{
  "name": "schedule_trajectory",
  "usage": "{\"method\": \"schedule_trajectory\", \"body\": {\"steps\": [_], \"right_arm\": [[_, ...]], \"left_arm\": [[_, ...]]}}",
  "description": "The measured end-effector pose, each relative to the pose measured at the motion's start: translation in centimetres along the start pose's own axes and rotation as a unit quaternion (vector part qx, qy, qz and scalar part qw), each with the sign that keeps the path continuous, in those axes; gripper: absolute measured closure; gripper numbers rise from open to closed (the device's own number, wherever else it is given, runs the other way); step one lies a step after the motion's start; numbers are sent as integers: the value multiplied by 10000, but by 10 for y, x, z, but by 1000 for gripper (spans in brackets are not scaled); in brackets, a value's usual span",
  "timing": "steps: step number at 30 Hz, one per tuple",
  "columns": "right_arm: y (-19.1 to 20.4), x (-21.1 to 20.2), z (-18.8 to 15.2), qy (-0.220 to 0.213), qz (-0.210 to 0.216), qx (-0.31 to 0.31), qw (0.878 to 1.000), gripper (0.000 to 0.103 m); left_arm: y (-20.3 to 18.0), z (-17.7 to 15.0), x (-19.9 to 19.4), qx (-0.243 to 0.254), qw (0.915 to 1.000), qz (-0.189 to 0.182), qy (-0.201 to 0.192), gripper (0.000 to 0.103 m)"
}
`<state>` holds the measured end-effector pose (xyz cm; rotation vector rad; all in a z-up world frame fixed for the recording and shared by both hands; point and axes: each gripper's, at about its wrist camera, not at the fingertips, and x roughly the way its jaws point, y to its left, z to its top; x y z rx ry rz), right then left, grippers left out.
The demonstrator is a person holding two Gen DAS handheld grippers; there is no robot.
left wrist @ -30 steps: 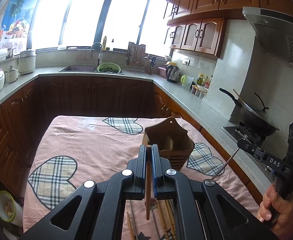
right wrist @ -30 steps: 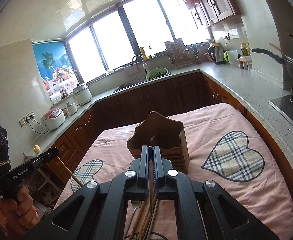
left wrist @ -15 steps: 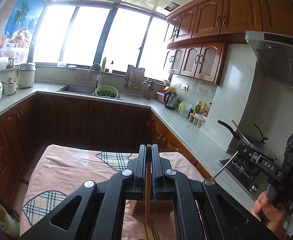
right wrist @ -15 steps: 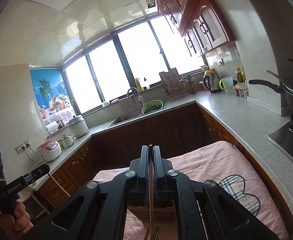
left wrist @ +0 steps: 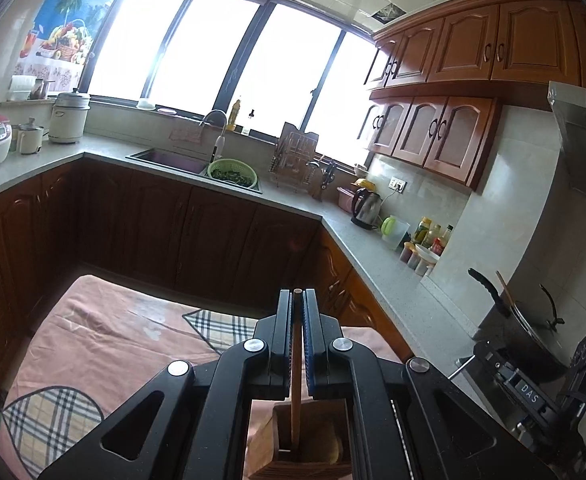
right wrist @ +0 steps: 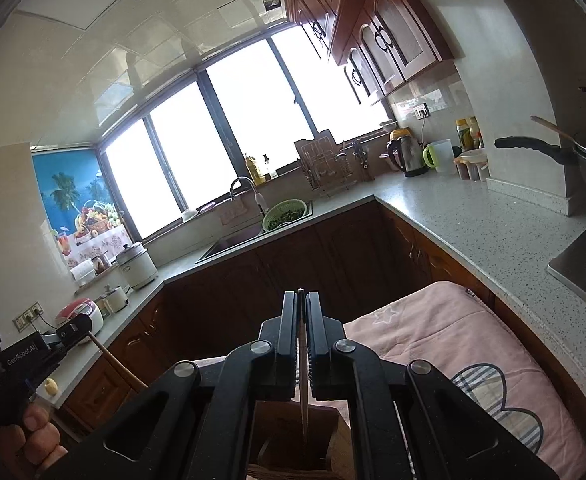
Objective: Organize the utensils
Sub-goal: 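Lift both chopsticks and lower them into the wooden utensil holder slots, then open both grippers to release the chopsticks inside the holder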
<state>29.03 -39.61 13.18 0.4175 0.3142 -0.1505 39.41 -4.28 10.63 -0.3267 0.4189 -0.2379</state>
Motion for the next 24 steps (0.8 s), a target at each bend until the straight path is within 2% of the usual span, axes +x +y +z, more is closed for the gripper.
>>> {"method": "schedule_trajectory", "body": {"steps": [7, 13, 19, 23, 24], "right_arm": [[-17, 34, -34, 243, -1, 244, 9994, 99], [-22, 45, -54, 289, -5, 270, 9992, 99], [-28, 49, -47, 406, -84, 304, 9987, 99], [-33, 53, -47, 554, -58, 395, 9977, 94], [-33, 53, -47, 567, -60, 390, 9976, 94]], "left_arm": [[1, -24, 57, -130, 9996, 145, 183, 100], [-1, -38, 85, -175, 9990, 208, 356, 99], [-4, -35, 85, -47, 9992, 231, 322, 98], [-6, -35, 85, -7, 9991, 229, 370, 98], [-3, -36, 81, 17, 9990, 244, 375, 95]]}}
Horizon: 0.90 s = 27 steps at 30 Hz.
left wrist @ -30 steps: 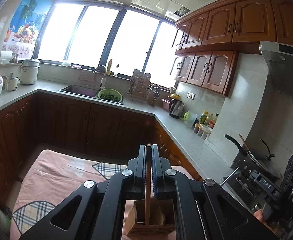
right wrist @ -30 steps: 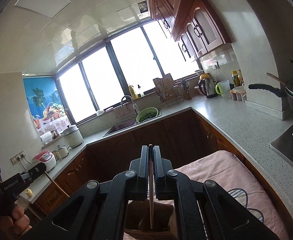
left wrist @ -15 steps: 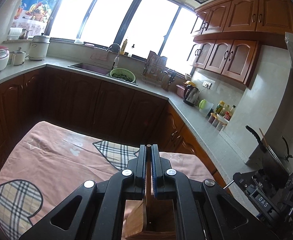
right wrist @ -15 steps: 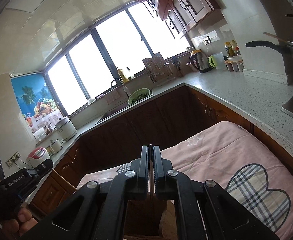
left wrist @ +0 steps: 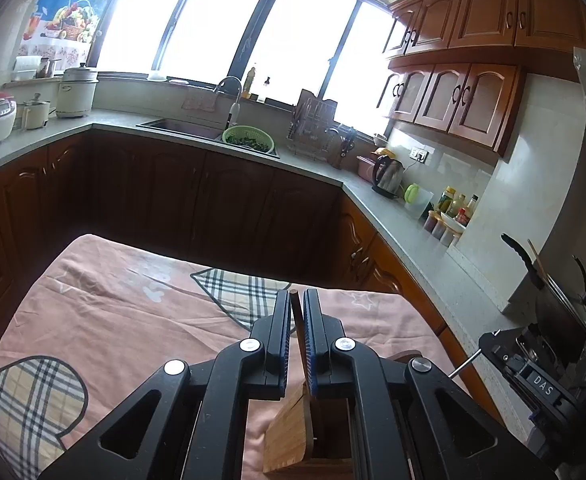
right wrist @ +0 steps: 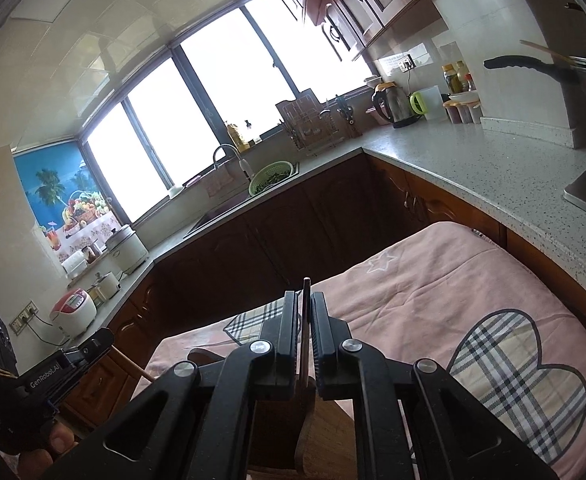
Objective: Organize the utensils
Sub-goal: 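Open both grippers to release the chopsticks inside the holder, then withdraw both grippers from the holder back over the remaining utensils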
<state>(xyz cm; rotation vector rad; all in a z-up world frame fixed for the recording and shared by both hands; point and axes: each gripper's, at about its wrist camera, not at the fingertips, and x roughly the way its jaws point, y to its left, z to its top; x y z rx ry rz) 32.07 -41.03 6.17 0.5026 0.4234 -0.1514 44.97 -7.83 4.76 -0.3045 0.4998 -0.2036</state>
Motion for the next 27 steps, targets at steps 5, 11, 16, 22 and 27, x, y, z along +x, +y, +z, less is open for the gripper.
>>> {"method": "schedule_trajectory", "body": {"steps": [5, 11, 16, 22, 27], "right_arm": [[2, 0, 0, 104, 54, 16, 9999, 75], [5, -14, 1, -12, 101, -4, 9999, 27], [7, -38, -3, -211, 121, 24, 9997, 5], [9, -65, -19, -162, 120, -83, 9998, 5], [12, -84, -42, 19, 76, -164, 9998, 5]], "left_arm": [[5, -1, -9, 22, 10000, 56, -50, 67], [9, -9, -30, 75, 9998, 185, -76, 27], [18, -18, -57, 41, 9994, 349, -57, 13], [32, -36, -93, 53, 9984, 560, 79, 12], [38, -56, -122, 48, 9974, 660, 276, 10]]}}
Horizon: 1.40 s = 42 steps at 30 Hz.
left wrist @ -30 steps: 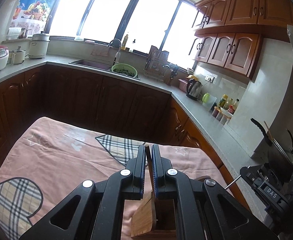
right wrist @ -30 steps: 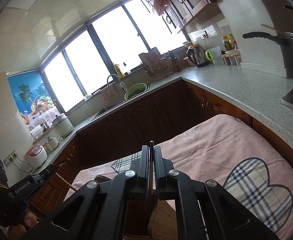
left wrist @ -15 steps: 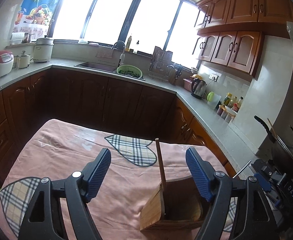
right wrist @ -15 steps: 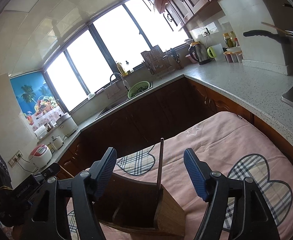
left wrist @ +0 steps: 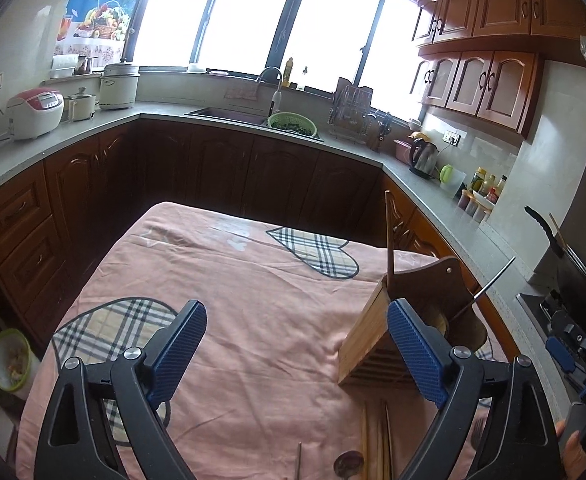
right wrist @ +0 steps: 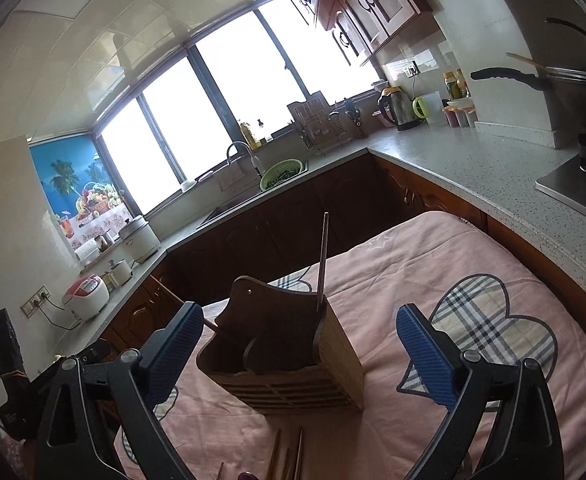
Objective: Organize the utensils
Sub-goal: 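Withdraw both grippers from the holder back over the remaining utensils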
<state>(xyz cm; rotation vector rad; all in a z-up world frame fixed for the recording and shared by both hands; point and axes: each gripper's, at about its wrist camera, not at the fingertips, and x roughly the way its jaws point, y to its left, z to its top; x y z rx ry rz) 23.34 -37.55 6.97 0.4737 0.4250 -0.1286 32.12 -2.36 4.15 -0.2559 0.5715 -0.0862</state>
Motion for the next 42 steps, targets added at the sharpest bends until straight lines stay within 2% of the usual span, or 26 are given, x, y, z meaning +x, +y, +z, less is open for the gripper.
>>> {"method": "schedule_trajectory", "body": {"steps": [8, 21, 31, 42], "right_arm": [[8, -24, -38, 325, -103, -134, 9993, 5], [27, -55, -86, 450, -217, -655, 9966, 3], [27, -53, -110, 718, -322, -769, 9939, 3], [27, -37, -119, 969, -409, -856, 9908, 4]], "left_arm": [[19, -23, -38, -107, 9994, 47, 338, 10], [34, -56, -83, -55, 9989, 141, 453, 10], [34, -70, -85, 163, 9968, 253, 736, 10], [19, -70, -62, 519, 9933, 229, 1006, 12]]}}
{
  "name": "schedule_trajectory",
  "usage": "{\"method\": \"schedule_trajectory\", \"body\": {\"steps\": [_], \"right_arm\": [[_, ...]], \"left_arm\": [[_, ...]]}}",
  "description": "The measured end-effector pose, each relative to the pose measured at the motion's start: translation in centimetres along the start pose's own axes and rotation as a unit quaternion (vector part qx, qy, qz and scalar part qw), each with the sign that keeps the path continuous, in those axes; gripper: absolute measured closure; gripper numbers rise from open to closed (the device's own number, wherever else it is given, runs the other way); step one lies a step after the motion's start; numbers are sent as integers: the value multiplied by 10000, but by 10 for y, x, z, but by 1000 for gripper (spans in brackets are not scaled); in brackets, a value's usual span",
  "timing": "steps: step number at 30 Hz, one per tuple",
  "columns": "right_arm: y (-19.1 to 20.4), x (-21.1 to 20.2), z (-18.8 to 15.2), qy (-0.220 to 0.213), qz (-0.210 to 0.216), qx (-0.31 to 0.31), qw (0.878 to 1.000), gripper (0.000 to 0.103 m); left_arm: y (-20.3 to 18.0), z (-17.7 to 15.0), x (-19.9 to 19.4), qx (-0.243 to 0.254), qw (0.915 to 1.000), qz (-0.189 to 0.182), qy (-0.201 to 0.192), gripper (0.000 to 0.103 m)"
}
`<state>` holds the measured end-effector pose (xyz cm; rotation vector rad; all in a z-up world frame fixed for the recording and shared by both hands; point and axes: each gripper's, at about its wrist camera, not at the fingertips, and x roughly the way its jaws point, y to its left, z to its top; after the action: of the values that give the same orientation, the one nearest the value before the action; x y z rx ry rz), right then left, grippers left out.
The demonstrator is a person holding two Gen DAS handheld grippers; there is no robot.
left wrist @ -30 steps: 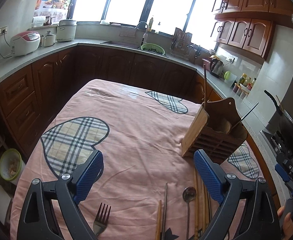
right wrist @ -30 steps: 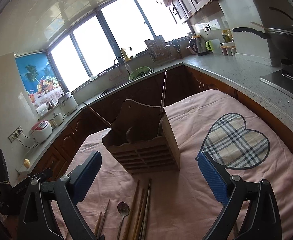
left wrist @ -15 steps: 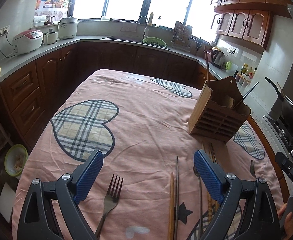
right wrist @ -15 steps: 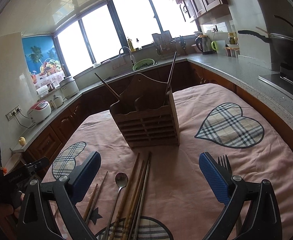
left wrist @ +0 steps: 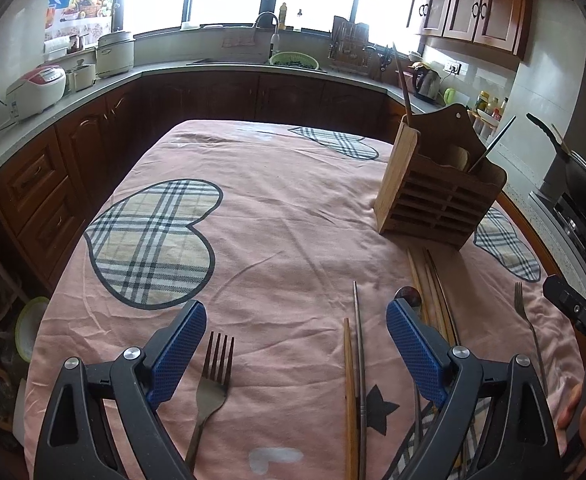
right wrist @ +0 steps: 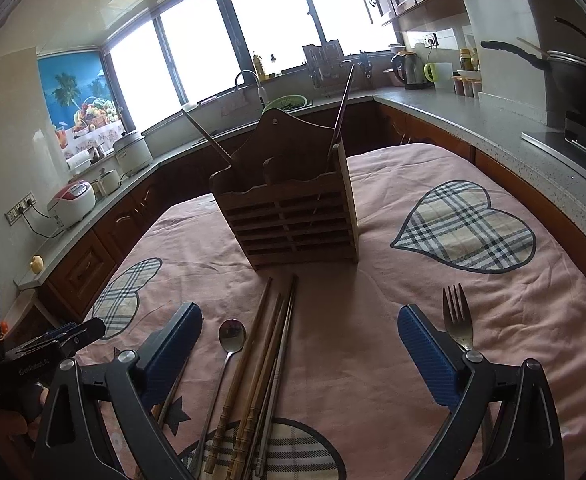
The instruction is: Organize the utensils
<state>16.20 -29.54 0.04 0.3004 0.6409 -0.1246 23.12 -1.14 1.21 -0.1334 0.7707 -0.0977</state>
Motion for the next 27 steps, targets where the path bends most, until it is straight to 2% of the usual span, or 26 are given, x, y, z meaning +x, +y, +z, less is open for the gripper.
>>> {"method": "schedule_trajectory", "body": {"steps": [4, 7, 12, 20, 25, 27], "right_arm": [[0, 10, 0, 122, -6, -30, 9999, 6], [1, 21, 1, 272, 10, -61, 9996, 19], [-1, 47, 0, 681, 119, -18, 9976, 48], [1, 94, -3, 1265, 202, -38, 9917, 68], [7, 116, -7, 1560, 95, -231, 9874, 81], [7, 124, -10, 1674, -15, -323, 9854, 88]], "left_arm": [[-8, 1, 15, 141, 9998, 2, 126, 17], [-13, 2, 27, 227, 9993, -61, 281, 25], [-19, 9, 47, 308, 9984, -108, 452, 29], [-25, 18, 84, 437, 9959, -120, 784, 38], [-30, 16, 104, 502, 9940, -148, 965, 49], [-33, 16, 112, 526, 9929, -186, 1054, 50]]}}
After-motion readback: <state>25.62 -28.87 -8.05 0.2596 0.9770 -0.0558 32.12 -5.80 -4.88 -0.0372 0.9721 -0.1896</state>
